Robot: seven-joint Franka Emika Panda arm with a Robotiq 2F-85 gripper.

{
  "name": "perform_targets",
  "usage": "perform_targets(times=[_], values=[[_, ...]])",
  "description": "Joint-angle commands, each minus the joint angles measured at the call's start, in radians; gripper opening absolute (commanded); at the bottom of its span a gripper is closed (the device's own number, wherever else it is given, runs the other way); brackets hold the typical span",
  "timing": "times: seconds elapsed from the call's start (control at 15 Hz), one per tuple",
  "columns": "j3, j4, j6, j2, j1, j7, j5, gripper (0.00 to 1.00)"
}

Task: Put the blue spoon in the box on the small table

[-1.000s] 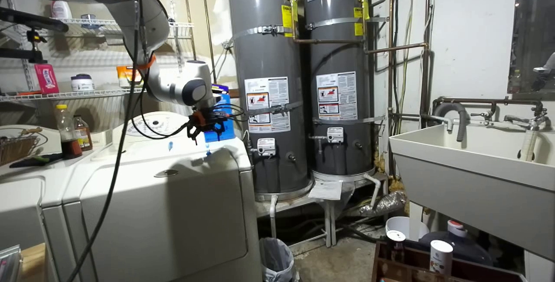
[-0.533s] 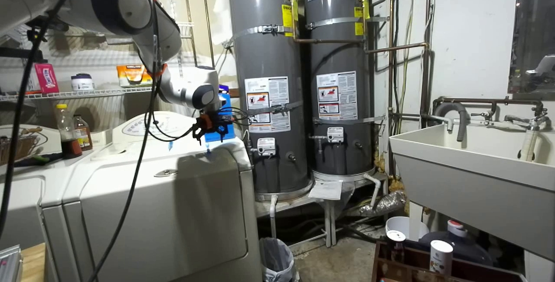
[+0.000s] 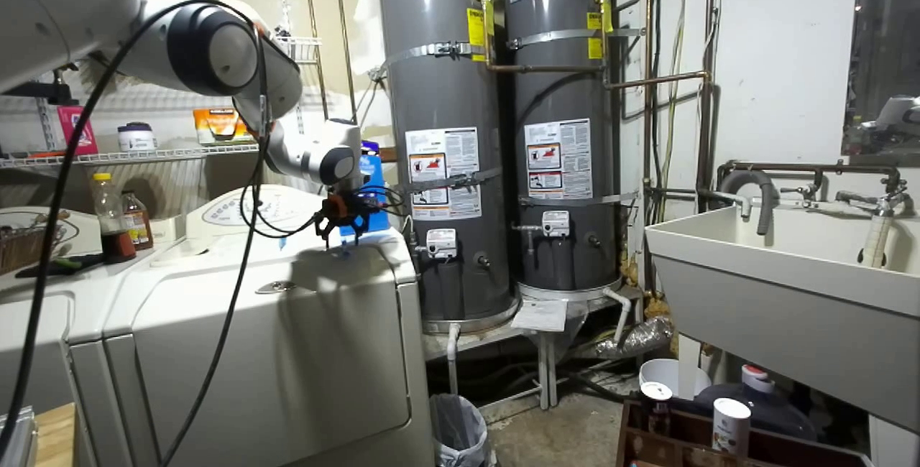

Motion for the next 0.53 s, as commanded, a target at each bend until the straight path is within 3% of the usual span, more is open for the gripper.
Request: perform_targets(times=[0.0, 0.07, 0.2, 0.27, 0.47], values=[[-0.019, 0.078, -0.038, 0.048, 0.033, 0.045, -0.029, 0.74], [-0.023, 0.072, -0.027, 0.047, 0.035, 0.054, -0.029, 0.73], [-0.04, 0.066, -0.018, 0.04, 0.04, 0.056, -0.014, 0.49], [-0.03, 0.076, -0.022, 0.05, 0.034, 0.065, -0.03, 0.47], [-0.052, 0.073, -0.019, 0.041, 0.044, 0.065, -0.014, 0.23]])
